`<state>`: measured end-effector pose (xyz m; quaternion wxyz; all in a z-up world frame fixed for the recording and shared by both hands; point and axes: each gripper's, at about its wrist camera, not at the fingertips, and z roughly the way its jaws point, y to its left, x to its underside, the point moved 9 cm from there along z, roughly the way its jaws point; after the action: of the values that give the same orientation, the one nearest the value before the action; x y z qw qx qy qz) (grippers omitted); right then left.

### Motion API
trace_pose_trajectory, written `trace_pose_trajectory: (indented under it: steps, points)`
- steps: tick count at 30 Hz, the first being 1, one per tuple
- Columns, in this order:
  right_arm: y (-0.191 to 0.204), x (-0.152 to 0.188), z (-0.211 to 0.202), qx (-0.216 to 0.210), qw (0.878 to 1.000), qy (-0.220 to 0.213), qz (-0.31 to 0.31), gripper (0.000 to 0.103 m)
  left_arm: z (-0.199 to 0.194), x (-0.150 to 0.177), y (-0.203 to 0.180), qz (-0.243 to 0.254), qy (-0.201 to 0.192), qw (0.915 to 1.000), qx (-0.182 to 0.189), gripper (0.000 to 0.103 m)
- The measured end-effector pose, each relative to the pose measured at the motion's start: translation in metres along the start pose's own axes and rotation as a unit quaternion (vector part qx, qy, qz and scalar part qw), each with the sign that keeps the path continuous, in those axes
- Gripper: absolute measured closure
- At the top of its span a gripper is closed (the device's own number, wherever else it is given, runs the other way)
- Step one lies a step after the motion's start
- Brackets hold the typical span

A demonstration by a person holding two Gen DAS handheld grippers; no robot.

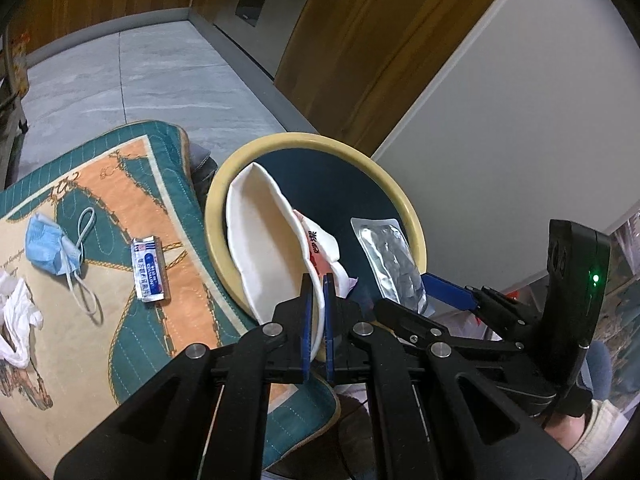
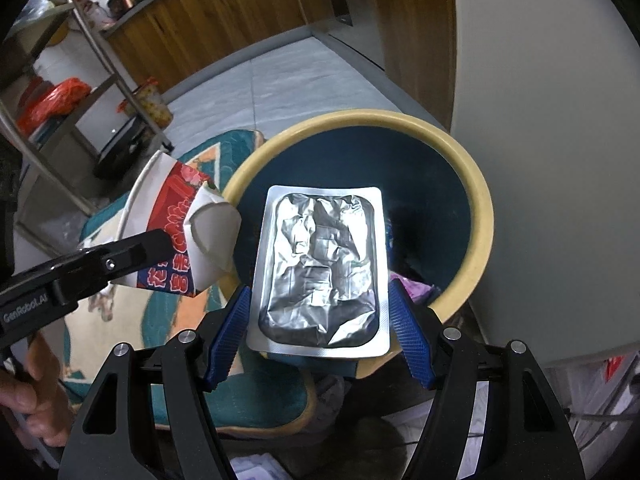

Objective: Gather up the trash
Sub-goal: 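Open both tools to drop the paper cup and foil pack into the bin, then move both tools back over the remaining trash on the cushion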

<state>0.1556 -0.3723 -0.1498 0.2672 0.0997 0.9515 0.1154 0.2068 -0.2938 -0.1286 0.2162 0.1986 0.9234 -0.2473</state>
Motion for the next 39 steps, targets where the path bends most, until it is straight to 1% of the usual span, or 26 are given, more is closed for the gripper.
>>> trace_pose_trajectory:
  steps: [1,2,3,4,6,11,13,16,20,22,24,33,39]
  points:
    - [-0.002,0.001,0.001,0.001,1.000,0.002,0.002,0.032,0.001,0.000,-0.001,0.003,0.000,1.0000,-0.001,0.099]
    - [-0.003,0.001,0.002,0.002,1.000,0.003,0.005,0.032,0.001,0.000,-0.002,0.004,0.001,1.0000,-0.001,0.097]
    - [-0.003,0.002,0.003,0.003,1.000,0.005,0.007,0.032,0.001,0.000,-0.003,0.005,0.000,1.0000,-0.002,0.092]
    - [-0.003,0.001,0.004,0.003,1.000,0.006,0.008,0.032,0.001,0.000,-0.004,0.005,0.000,1.0000,-0.003,0.089]
    - [-0.003,0.001,0.005,0.005,1.000,0.008,0.009,0.032,-0.001,0.000,-0.003,0.006,-0.002,1.0000,-0.003,0.075]
    - [-0.002,-0.001,0.004,0.003,1.000,0.001,0.011,0.032,-0.006,0.000,-0.001,0.011,-0.007,0.9999,-0.007,0.073]
    - [0.001,-0.003,0.004,0.001,1.000,-0.002,0.008,0.032,-0.010,0.000,0.002,0.015,-0.010,0.9998,-0.012,0.070]
    - [0.003,-0.003,0.002,-0.003,1.000,-0.004,0.006,0.032,-0.016,0.003,0.007,0.021,-0.014,0.9994,-0.022,0.064]
    - [0.009,-0.006,0.000,-0.005,1.000,-0.012,0.001,0.031,-0.026,0.007,0.018,0.025,-0.022,0.9988,-0.035,0.050]
    - [0.013,-0.008,-0.001,-0.009,1.000,-0.017,-0.002,0.031,-0.033,0.011,0.027,0.029,-0.024,0.9982,-0.046,0.048]
    - [0.018,-0.010,-0.003,-0.012,1.000,-0.022,-0.008,0.031,-0.041,0.013,0.034,0.029,-0.029,0.9978,-0.053,0.043]
    - [0.060,-0.013,0.000,-0.026,0.998,-0.026,-0.052,0.031,-0.080,0.020,0.084,0.008,-0.056,0.9939,-0.095,0.034]
    - [0.085,-0.013,0.005,-0.033,0.996,-0.020,-0.079,0.031,-0.103,0.033,0.133,-0.043,-0.060,0.9910,-0.112,0.034]
